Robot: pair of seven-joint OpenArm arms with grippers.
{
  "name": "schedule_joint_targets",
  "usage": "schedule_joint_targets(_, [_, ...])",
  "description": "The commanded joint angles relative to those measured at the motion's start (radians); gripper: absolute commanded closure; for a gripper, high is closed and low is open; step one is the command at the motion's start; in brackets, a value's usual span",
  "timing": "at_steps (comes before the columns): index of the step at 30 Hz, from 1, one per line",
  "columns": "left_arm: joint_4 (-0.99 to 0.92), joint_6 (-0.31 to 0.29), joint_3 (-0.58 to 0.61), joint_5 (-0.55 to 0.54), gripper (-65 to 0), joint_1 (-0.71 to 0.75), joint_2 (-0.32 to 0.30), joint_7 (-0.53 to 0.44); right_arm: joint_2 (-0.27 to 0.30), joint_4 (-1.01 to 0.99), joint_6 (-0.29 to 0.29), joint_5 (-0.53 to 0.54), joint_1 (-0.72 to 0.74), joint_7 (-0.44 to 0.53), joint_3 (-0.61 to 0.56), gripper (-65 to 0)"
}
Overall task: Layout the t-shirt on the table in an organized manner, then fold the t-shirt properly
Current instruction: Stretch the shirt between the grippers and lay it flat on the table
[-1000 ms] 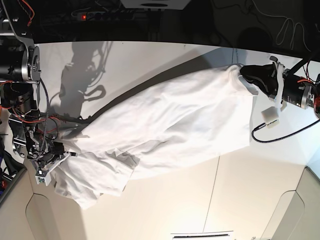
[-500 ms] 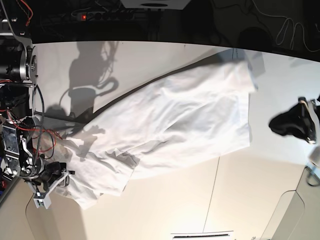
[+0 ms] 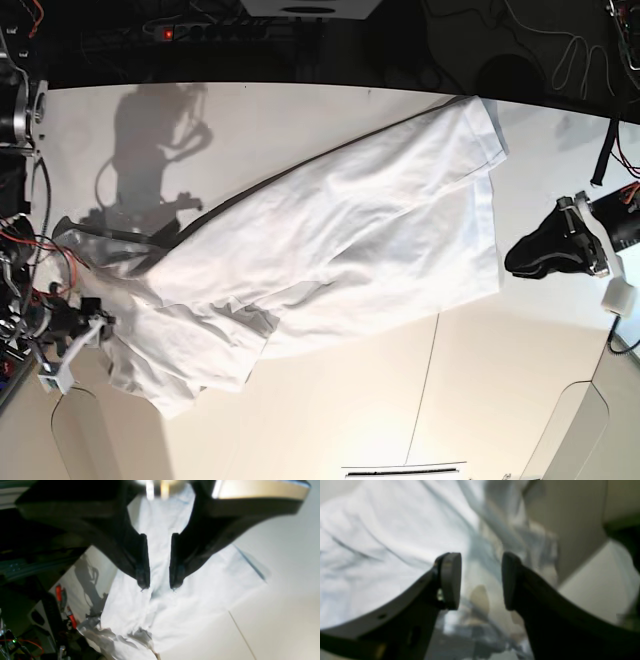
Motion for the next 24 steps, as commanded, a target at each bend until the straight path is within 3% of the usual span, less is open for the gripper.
schedule_joint_targets(1, [0.013,-0.006,-0.008,-0.025,-17.6,0.005,-0.013,-0.011,0.04,0.019,0.008,0.019,0.017,0.014,0.015,-26.5])
schedule_joint_targets(7, [0.013,-0.006,0.002,-0.024,-17.6,0.077,0.02,0.002,0.121,0.019,0.069,0.138,-0.091,0.014,0.093,-26.5])
schedule_joint_targets(11, [0.013,-0.006,0.041,0.033,-17.6,0.091,0.056,0.001,0.113,0.019,0.084,0.191,-0.152,0.019,0.146,-26.5])
schedule_joint_targets(17, [0.012,-0.006,0.222,0.197,-17.6,0.09,0.066,-0.029,0.094,0.017,0.083,0.158,-0.215,0.076,0.148,-25.7])
schedule_joint_targets(20, [0.012,-0.006,0.286,0.274,-17.1,0.091,0.066,-0.06,0.079,0.017,0.078,0.101,-0.237,0.098,0.148,-17.1])
schedule_joint_targets(24, [0.012,0.029,0.337,0.369,-9.3,0.092,0.066,-0.08,0.066,0.017,0.068,0.04,-0.242,0.113,0.148,-3.8])
